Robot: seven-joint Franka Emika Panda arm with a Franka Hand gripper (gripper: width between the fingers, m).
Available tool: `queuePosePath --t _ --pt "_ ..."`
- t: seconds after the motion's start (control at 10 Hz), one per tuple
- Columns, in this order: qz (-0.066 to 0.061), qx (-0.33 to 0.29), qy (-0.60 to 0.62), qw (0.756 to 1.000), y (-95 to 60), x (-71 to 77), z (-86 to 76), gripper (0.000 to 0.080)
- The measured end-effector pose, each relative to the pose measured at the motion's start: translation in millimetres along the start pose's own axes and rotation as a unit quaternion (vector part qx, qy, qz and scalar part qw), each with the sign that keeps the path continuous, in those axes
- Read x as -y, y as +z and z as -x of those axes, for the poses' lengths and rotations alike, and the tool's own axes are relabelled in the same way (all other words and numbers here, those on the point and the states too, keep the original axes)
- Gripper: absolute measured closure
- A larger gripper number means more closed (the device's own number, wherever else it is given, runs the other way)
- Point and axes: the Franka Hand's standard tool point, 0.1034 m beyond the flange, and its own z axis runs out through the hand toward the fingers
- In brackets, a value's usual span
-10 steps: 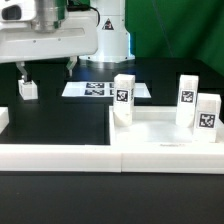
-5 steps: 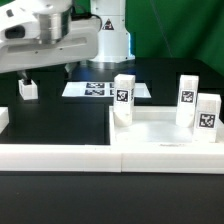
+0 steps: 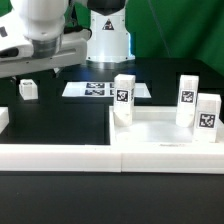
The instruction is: Assemble square table
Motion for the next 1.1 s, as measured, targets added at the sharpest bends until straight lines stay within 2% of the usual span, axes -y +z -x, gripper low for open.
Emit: queuePosePath --t 0.1,0.2,0.3,0.4,0.9,1.1 --pt "0.003 0.002 0.003 1.000 2.2 -1.3 1.1 0.0151" --pt "0.020 0.027 0.016 0.999 14.4 -6.2 5.3 0.0151" --pt "0.031 0.049 0.027 0.998 25.3 -9.1 8.7 0.0151" --pt "0.026 0.062 0.047 0.997 31.7 -10.1 12.1 0.0151" --pt "0.025 0.064 0.047 0.997 33.4 -9.8 12.9 0.0151" --pt "0.010 0.104 0.067 0.992 50.5 2.7 17.2 0.0151"
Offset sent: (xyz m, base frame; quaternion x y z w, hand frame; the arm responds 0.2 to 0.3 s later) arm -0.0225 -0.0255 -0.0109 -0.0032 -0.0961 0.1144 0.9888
